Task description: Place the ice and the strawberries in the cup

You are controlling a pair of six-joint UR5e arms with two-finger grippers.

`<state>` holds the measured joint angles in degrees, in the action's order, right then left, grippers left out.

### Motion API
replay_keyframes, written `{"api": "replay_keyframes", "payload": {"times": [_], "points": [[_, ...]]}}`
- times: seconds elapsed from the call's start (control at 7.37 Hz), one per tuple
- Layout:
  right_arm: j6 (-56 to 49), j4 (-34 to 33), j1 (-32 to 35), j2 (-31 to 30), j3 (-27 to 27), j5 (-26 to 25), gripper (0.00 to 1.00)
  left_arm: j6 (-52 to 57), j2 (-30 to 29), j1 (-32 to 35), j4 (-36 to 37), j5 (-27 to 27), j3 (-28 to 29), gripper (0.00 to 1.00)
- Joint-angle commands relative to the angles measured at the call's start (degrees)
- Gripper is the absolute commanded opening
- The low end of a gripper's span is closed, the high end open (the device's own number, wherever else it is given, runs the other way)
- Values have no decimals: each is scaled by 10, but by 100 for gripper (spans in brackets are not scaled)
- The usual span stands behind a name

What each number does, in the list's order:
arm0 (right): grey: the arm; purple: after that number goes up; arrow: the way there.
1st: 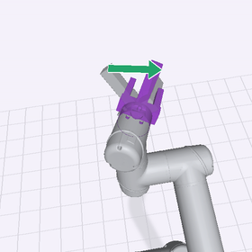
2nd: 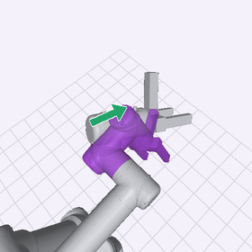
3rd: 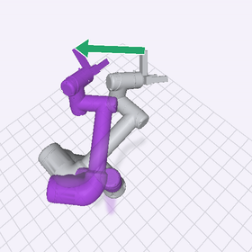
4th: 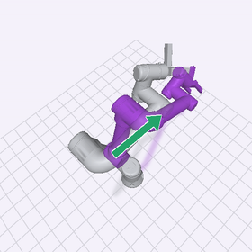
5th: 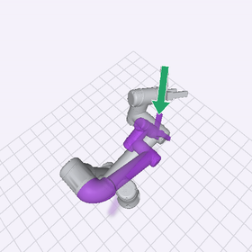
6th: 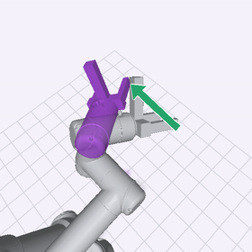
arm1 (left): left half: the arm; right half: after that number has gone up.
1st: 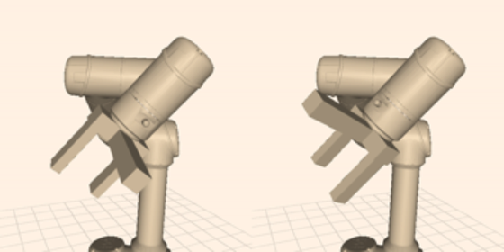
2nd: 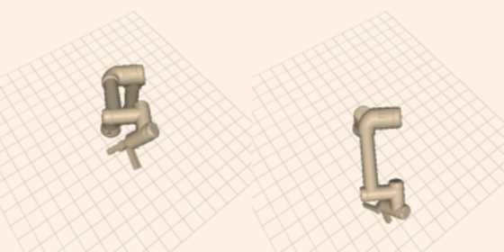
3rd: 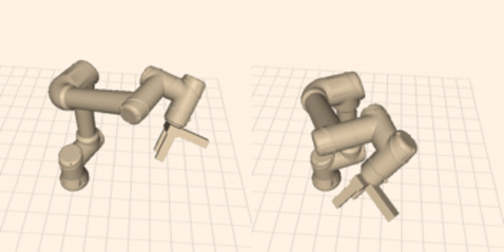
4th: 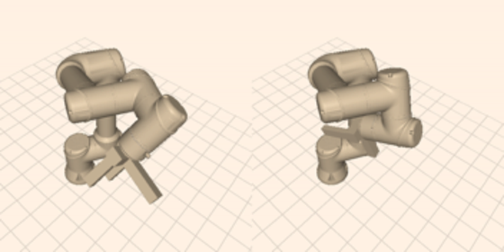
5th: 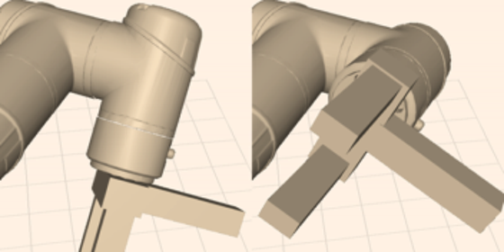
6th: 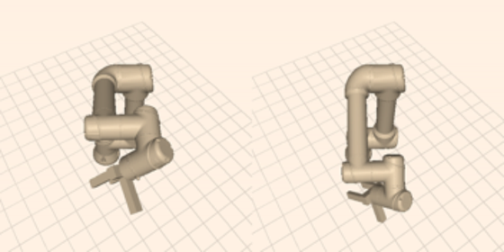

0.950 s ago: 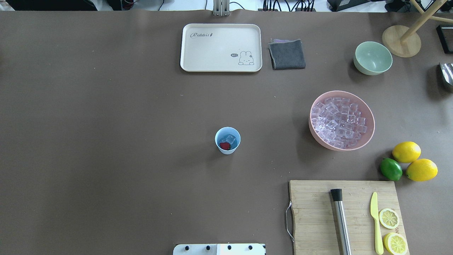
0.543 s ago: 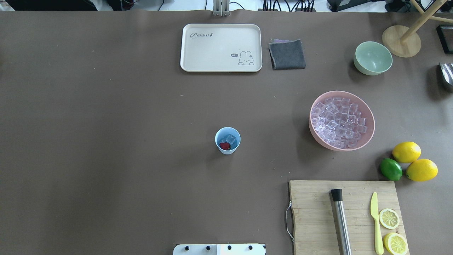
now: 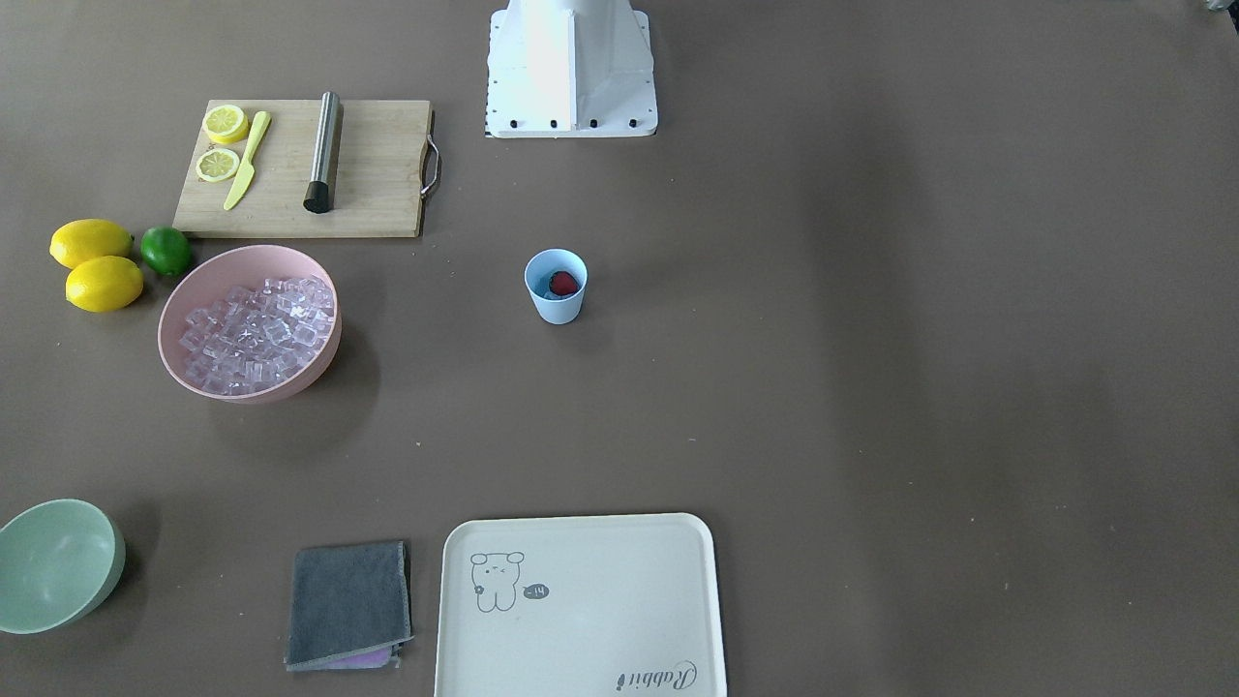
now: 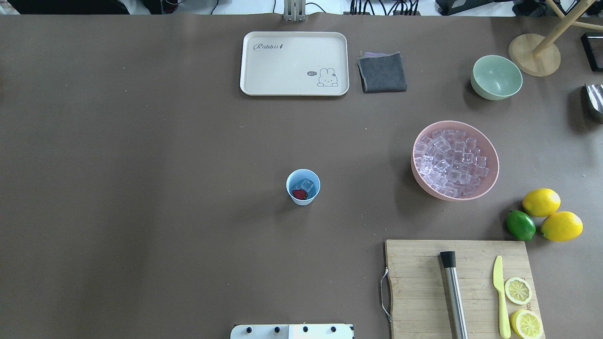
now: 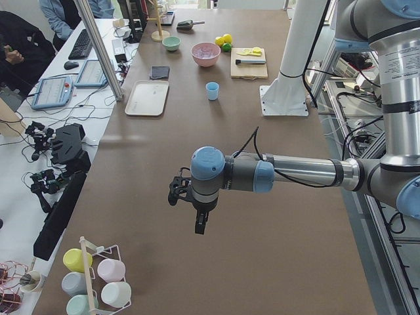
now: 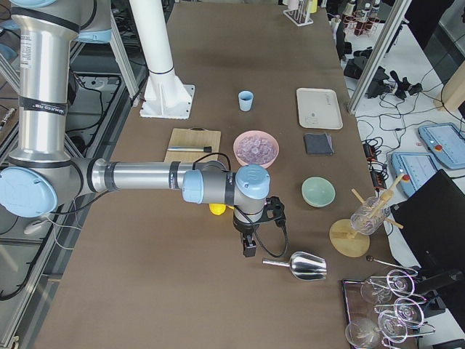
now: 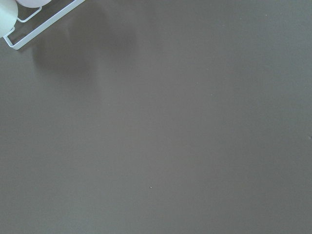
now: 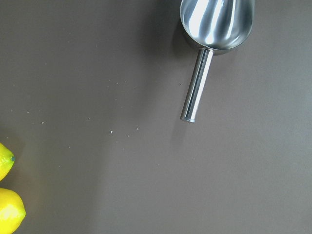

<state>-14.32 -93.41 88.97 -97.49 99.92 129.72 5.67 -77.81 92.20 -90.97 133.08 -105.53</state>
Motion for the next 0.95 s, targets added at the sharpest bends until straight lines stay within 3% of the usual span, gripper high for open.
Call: {"api": "replay_keyframes", "payload": {"times": [0.0,0.81], "points": [[-10,-2,1,-1,-1,0,100,1,-3,2,-4,-4,8,97],[-9,-1,1,0,0,0,100,1,1,4,-4,1,5,97]]}}
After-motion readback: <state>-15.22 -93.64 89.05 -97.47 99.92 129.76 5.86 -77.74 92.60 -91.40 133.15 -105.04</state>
